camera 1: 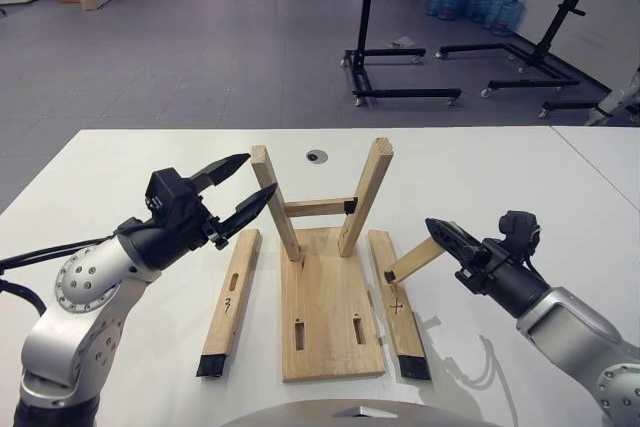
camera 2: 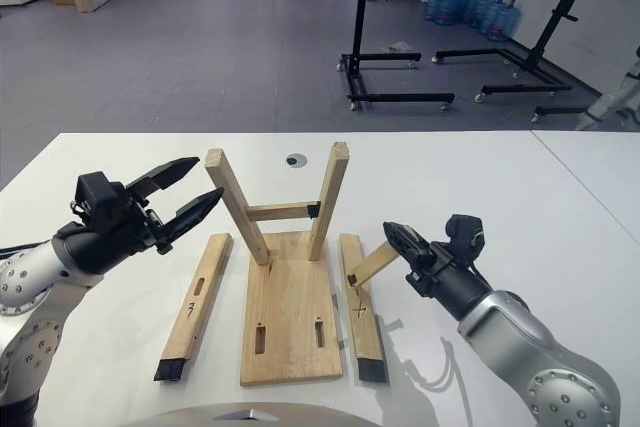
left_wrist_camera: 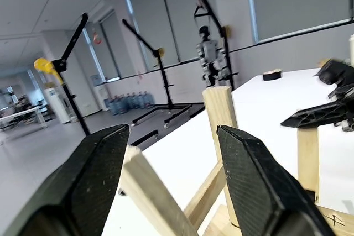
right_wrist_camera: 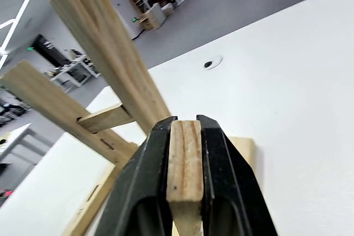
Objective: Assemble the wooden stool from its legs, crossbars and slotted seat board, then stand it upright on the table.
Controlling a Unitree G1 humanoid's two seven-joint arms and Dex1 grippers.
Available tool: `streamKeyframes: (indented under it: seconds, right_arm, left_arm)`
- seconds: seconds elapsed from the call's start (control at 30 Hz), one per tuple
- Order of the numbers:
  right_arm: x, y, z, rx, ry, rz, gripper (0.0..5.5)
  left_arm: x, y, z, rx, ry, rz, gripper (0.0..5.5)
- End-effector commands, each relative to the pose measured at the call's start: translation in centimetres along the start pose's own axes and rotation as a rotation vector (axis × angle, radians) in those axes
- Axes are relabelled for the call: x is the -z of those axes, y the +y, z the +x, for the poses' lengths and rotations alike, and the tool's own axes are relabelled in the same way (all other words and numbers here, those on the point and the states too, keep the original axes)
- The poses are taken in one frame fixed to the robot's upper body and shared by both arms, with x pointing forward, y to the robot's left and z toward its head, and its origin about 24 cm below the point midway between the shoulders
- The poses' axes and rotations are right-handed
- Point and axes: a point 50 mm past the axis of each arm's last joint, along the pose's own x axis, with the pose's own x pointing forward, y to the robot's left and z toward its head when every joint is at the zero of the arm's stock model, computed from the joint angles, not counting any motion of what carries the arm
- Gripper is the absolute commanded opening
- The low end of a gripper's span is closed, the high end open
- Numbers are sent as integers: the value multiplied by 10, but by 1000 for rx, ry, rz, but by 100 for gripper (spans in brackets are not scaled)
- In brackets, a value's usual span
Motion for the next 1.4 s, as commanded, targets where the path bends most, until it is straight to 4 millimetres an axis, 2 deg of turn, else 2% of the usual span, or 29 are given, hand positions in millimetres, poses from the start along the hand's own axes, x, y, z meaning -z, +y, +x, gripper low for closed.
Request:
streamKeyframes:
  seconds: [0.03,0.17,0.3,0.43,0.73,1.13,1.27,1.4]
  right_arm:
    - [2,-3,-2,71,-10,-9,39]
    - [17,-6,-4,140,26,16,39]
    - [21,-8,-2,159,13,18,39]
    - [19,-10,2,170,-22,15,39]
    - [3,6,14,121,-84,30,39]
    - [28,-6,7,198,32,19,39]
    - [28,-10,8,218,20,15,39]
    - [25,-13,10,237,-13,91,39]
  left_arm:
    - [1,-4,0,-2,12,1,291]
    - [2,-5,1,14,24,0,291]
    - [5,-5,3,35,51,4,291]
    - [8,-4,6,55,63,3,291]
    - [11,-5,6,58,73,15,291]
    - [10,-2,6,63,86,22,291]
    - [10,-2,6,72,93,27,291]
    - [11,-3,5,74,94,26,291]
